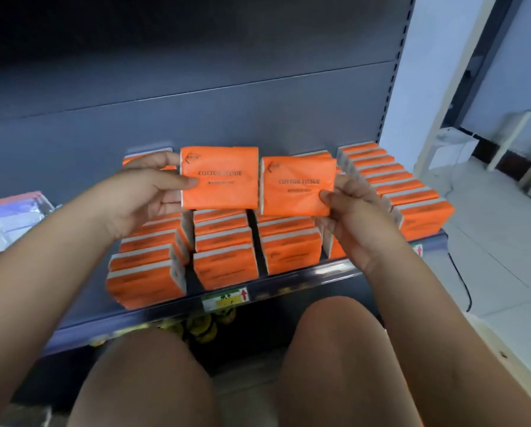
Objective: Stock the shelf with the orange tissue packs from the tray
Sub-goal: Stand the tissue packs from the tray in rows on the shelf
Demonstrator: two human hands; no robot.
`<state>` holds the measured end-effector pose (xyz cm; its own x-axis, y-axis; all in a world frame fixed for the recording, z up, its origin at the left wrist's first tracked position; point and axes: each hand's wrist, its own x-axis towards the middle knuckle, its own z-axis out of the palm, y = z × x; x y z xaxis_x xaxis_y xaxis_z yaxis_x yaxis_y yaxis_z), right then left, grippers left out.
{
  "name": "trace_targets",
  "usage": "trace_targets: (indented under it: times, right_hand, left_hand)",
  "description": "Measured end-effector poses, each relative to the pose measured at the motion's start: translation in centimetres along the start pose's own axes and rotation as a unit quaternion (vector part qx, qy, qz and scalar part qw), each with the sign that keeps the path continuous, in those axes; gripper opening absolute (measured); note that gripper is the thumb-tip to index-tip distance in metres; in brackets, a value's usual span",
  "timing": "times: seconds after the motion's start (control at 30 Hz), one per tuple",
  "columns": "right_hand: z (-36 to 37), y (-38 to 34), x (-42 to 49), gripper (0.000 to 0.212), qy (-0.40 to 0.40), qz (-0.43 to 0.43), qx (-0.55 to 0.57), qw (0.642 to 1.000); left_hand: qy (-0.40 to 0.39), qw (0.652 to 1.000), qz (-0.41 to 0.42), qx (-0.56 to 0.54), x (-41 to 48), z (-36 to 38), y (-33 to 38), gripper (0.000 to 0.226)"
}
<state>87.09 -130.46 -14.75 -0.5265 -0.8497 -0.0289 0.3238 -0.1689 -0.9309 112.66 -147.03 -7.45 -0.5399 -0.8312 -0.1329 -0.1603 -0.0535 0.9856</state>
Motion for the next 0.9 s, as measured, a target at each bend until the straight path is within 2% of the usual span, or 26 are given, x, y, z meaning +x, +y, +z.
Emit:
trace_targets:
  times: [0.17,0.33,0.4,0.5,0.73,0.9]
  right_hand:
    - [5.1,1.5,1.9,0.032,-0.012,0.011,0.010,1.000]
    - [8.5,2.8,4.0,0.035,0.020,0.013,0.019,1.000]
    - [9.5,3.4,4.7,0.036,0.027,0.016,0.019,0.999]
    - [11.1,4.1,5.5,0.033,0.036,0.012,0.006,0.999]
    - [12.9,5.3,8.8,0.033,0.078,0.003,0.018,0.997]
    - [13.3,4.9,11.6,0.034,0.107,-0.015,0.018,0.994]
  left_hand:
    - [0.067,0.998,-0.008,-0.001,0.4,-6.0,-1.9,0.044]
    - [0.121,0.992,-0.026,-0.012,0.7,-10.8,-3.8,0.051]
    - [0.172,0.985,-0.019,-0.002,1.2,-11.8,-4.7,0.041]
    - [0.219,0.976,-0.014,0.013,2.4,-12.4,-5.8,0.038]
    - [0.200,0.979,0.027,0.033,7.7,-10.1,-6.4,0.031]
    - [0.181,0.977,0.062,0.098,12.6,-6.7,-5.1,0.029]
